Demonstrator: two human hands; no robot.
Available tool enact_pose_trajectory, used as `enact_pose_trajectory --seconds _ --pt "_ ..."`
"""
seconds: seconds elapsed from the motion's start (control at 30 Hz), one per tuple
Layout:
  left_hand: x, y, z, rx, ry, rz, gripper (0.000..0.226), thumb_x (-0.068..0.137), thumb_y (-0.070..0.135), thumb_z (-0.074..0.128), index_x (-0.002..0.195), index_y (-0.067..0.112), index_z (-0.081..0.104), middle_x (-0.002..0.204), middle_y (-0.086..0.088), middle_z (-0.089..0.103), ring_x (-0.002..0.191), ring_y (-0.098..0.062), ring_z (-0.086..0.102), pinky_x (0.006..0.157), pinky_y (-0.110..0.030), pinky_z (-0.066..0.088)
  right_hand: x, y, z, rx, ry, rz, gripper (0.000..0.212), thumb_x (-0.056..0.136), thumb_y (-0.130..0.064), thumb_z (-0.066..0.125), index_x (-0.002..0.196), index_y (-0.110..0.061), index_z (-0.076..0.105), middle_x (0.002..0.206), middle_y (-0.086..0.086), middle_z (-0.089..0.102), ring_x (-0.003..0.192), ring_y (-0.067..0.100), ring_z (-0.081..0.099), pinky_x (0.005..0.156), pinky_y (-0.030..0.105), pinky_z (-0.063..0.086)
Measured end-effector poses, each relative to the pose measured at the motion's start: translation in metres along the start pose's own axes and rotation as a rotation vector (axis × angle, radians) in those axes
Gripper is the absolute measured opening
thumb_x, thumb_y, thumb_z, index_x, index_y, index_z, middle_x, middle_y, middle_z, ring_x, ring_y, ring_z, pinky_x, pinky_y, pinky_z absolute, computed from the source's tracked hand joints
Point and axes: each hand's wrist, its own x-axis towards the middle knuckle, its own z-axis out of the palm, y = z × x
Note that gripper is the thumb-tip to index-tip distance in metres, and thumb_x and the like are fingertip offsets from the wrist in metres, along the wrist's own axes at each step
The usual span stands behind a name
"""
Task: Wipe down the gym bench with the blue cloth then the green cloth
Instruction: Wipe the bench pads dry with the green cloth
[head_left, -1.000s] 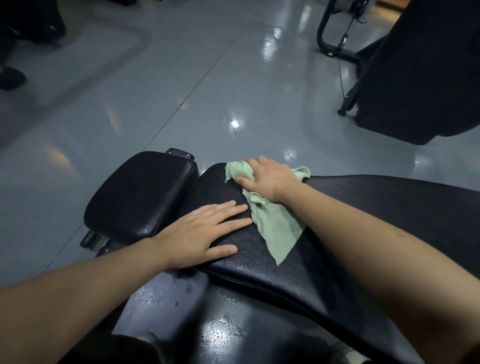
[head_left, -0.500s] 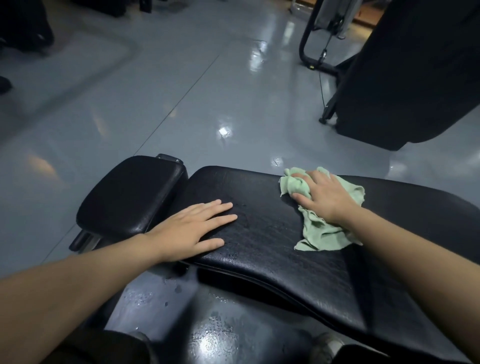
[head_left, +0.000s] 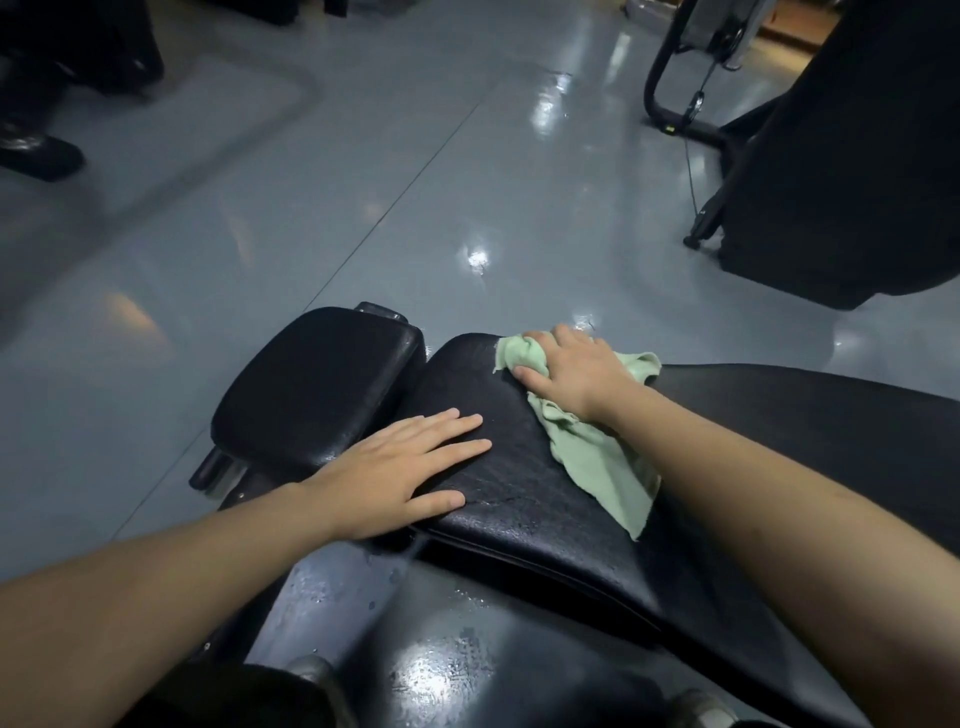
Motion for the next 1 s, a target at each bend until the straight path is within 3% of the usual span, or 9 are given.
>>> enact_pose_trajectory --seconds 0.27,0.5,0.7,0.87,1.0 --pt "-0.008 -0.012 0.001 -0.045 0.014 0.008 0.062 0.103 0.059 0.037 0.158 0.043 0.014 0.166 0.024 -0.005 0.15 0.005 -0.012 0.118 -0.015 -0.011 0.056 -0.053 0.006 0.027 -0.057 -0.055 0.067 0.094 -0.069 0.028 0.148 -0.031 0.034 0.133 0.007 0.048 0.122 0.029 0.05 0.092 0.045 0.042" --pt "-0.006 -0.015 0.001 -0.013 0.023 0.015 0.063 0.102 0.062 0.037 0.158 0.043 0.016 0.166 0.022 0.0 0.152 0.002 -0.007 0.12 -0.018 -0.005 0.065 -0.062 0.009 0.03 -0.05 -0.115 0.065 0.093 -0.071 0.028 0.144 -0.033 0.039 0.131 0.001 0.047 0.121 0.025 0.048 0.086 0.041 0.038" --pt "-0.01 -0.009 0.001 0.013 0.021 -0.025 0.063 0.102 0.061 0.037 0.158 0.042 0.017 0.167 0.021 0.001 0.152 0.001 -0.005 0.122 -0.021 0.0 0.031 -0.034 0.006 0.015 -0.016 -0.143 0.061 0.094 -0.069 0.028 0.15 -0.044 0.025 0.139 0.001 0.044 0.125 0.026 0.045 0.099 0.041 0.036" --pt "-0.011 -0.004 -0.004 0.017 -0.005 -0.059 0.063 0.101 0.061 0.037 0.158 0.046 0.014 0.166 0.024 -0.001 0.151 0.005 -0.008 0.121 -0.02 0.0 -0.033 0.001 0.001 0.012 0.021 -0.109 0.065 0.094 -0.067 0.03 0.153 -0.039 0.025 0.161 -0.002 0.023 0.148 0.021 0.019 0.119 0.046 0.015" --pt "-0.014 0.001 -0.006 0.02 -0.01 -0.08 0.063 0.101 0.061 0.037 0.157 0.046 0.015 0.166 0.024 0.001 0.151 0.005 -0.006 0.121 -0.02 0.002 -0.09 0.009 0.001 0.03 -0.016 -0.107 0.08 0.085 -0.078 0.014 0.155 -0.041 0.019 0.167 -0.004 0.005 0.154 0.017 -0.003 0.122 0.049 0.001"
